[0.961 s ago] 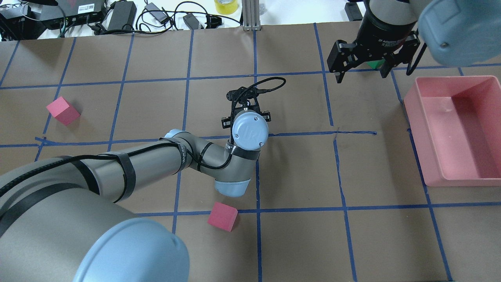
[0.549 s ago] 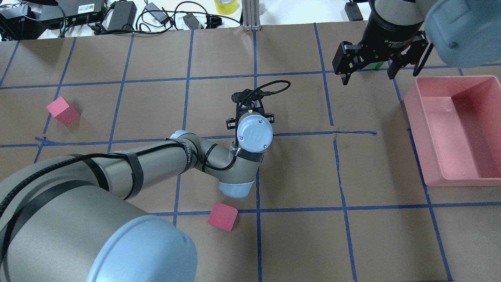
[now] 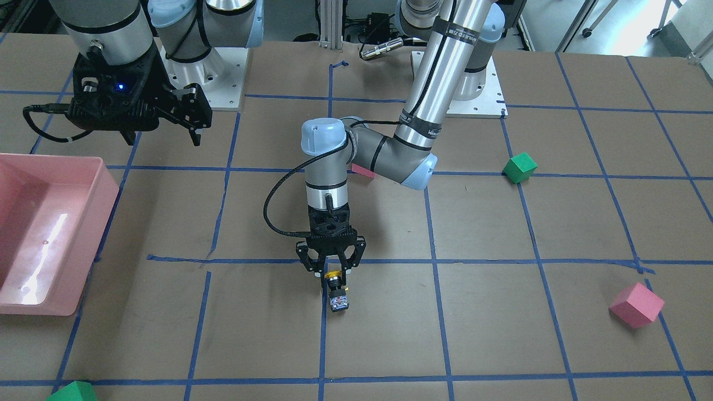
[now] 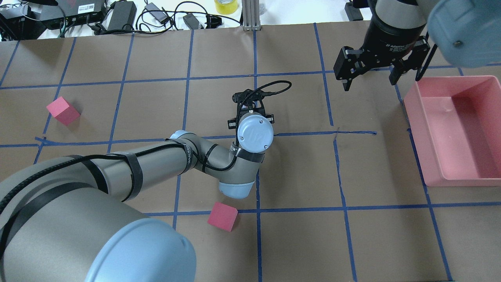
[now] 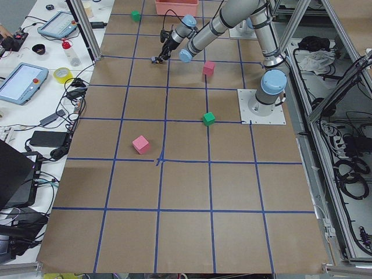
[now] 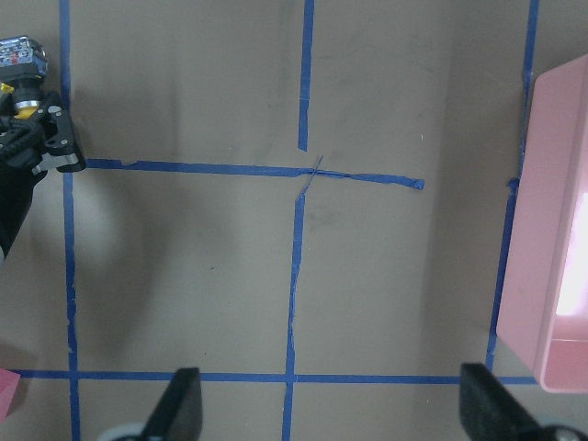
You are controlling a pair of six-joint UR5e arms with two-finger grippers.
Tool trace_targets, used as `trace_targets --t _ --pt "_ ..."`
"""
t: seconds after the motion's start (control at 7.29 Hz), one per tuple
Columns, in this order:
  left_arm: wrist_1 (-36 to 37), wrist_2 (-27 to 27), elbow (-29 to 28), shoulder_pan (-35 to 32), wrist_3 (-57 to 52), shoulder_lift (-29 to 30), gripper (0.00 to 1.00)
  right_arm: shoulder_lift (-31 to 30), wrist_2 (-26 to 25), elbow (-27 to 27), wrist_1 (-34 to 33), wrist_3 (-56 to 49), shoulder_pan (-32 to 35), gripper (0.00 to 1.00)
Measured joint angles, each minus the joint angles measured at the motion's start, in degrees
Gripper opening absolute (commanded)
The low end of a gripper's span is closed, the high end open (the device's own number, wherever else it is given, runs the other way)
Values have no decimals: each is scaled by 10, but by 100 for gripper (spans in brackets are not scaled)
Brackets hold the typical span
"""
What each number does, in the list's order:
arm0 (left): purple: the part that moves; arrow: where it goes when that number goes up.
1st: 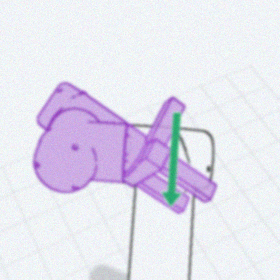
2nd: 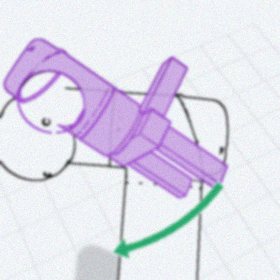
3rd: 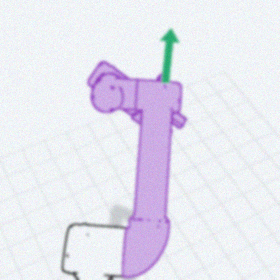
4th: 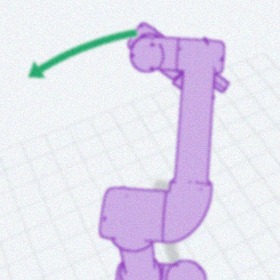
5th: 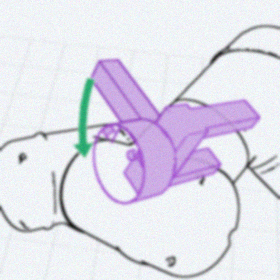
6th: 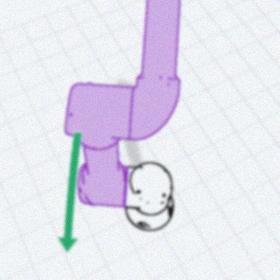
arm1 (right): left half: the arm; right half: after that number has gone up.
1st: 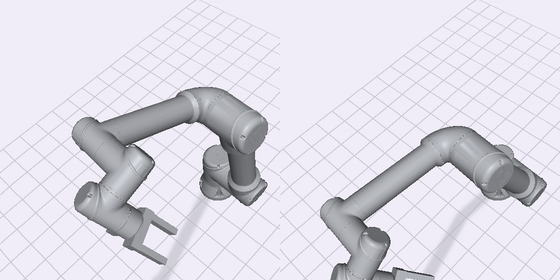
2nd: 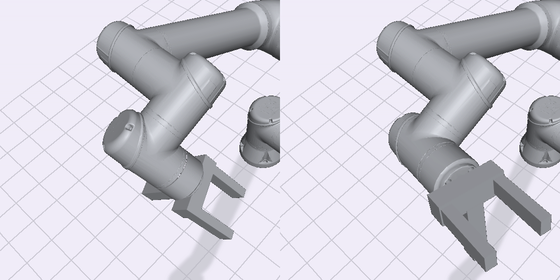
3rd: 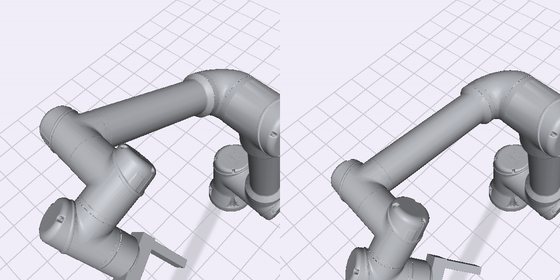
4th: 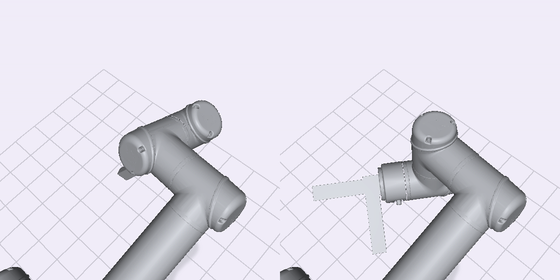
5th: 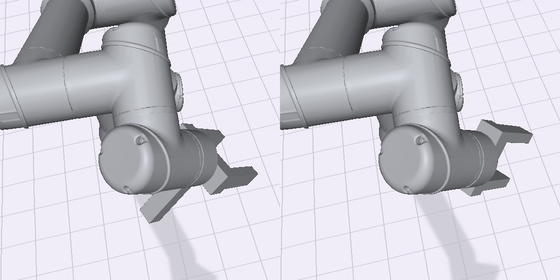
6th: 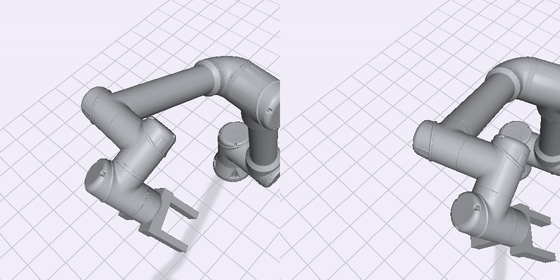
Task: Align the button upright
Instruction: 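Lift the button with the left gripper and rotate it cap-up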
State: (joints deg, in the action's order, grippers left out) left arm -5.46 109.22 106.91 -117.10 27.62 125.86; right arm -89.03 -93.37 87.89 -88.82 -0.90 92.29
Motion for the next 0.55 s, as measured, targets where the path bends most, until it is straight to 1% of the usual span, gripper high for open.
trace_targets --t 0.14,0.27,0.41,0.55 --pt "-46 -3 -13 1 1 -20 19 0 0 0 1 1 0 100" --pt "-125 -11 -39 5 4 -44 19 0 0 0 1 2 0 100" --pt "-228 -38 -70 18 11 -69 19 0 -1 1 1 2 0 100" --pt "-321 -89 -93 38 22 -91 20 0 -1 1 2 3 0 100"
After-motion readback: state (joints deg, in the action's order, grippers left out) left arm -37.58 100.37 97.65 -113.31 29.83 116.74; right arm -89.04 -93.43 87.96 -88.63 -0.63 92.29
